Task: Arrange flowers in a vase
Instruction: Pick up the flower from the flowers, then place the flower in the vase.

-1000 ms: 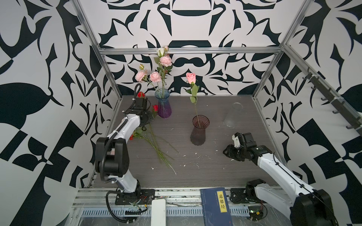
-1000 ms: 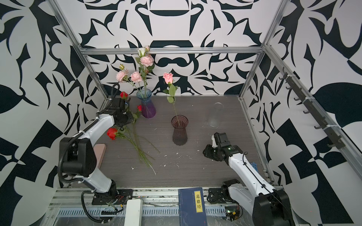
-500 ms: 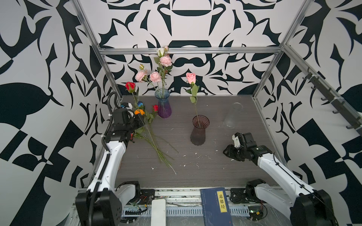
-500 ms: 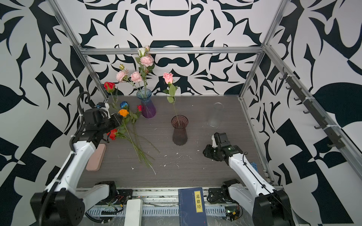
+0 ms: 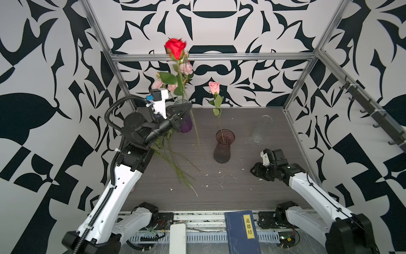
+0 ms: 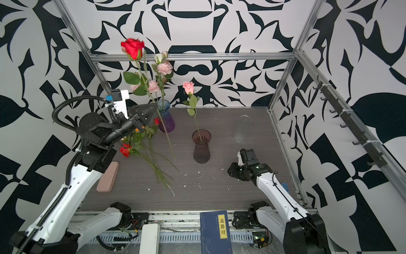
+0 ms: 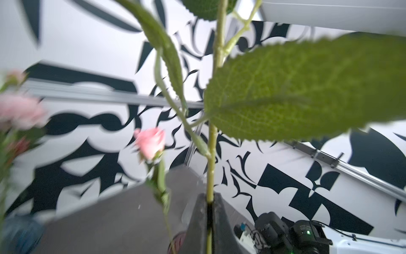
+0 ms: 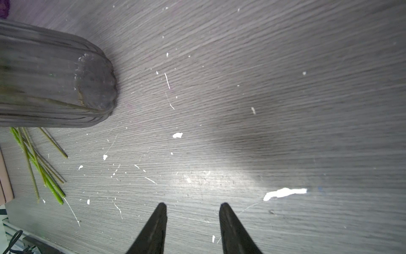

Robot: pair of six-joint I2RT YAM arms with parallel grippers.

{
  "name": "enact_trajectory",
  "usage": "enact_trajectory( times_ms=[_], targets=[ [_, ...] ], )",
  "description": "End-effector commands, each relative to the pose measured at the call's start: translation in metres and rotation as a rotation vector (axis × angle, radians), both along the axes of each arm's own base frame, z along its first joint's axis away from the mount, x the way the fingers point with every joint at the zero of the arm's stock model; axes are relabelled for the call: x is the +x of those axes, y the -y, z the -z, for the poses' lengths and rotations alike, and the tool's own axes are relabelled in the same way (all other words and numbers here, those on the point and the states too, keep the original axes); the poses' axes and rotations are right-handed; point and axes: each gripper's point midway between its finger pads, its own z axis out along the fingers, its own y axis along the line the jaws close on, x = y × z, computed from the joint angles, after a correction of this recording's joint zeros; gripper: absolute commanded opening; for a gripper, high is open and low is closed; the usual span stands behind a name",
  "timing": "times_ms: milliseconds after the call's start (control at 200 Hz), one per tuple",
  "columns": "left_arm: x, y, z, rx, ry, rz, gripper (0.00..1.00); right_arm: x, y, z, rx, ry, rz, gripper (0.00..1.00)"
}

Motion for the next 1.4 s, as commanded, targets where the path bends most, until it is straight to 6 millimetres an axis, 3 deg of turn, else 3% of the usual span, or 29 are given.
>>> enact_trajectory(
  times_ms=[0,90,165,390,700,1000,1040,1110,1160,1265,1395],
  targets=[
    [-0.005,0.040,-0.027,0.034,0.258,-0.009,0.00,0.006,0.002,-0.006,-0.009,0.032,-0.001,0.43],
    [-0.005,0.069,-0.041,0.018,0.359,0.021,0.00,0.004,0.002,-0.007,-0.007,0.033,-0.002,0.43],
    [0.009,0.098,-0.037,0.052,0.366,0.088,0.00,0.004,0.002,-0.008,-0.004,0.041,0.001,0.43],
    [0.038,0.137,-0.023,0.093,0.386,0.125,0.00,0.003,0.002,-0.012,0.001,0.055,0.004,0.43],
    [0.066,0.154,0.028,0.149,0.297,0.106,0.00,0.003,0.000,-0.013,0.010,0.057,-0.005,0.44],
    [0.074,0.145,0.086,0.198,0.146,0.061,0.00,0.003,-0.002,-0.013,0.019,0.059,-0.013,0.43],
    [0.074,0.145,0.090,0.209,0.133,0.062,0.15,0.003,-0.002,-0.014,0.021,0.060,-0.014,0.43],
    [0.073,0.144,0.094,0.229,0.107,0.065,0.65,0.002,-0.002,-0.013,0.021,0.059,-0.014,0.43],
    [0.073,0.142,0.096,0.248,0.085,0.058,0.82,0.003,-0.002,-0.014,0.020,0.061,-0.014,0.44],
    [0.075,0.131,0.101,0.286,0.043,0.003,0.84,0.002,-0.001,-0.013,0.018,0.058,-0.013,0.44],
    [0.076,0.100,0.109,0.333,-0.034,-0.130,0.84,0.002,-0.001,-0.012,0.016,0.055,-0.010,0.44]
  ],
)
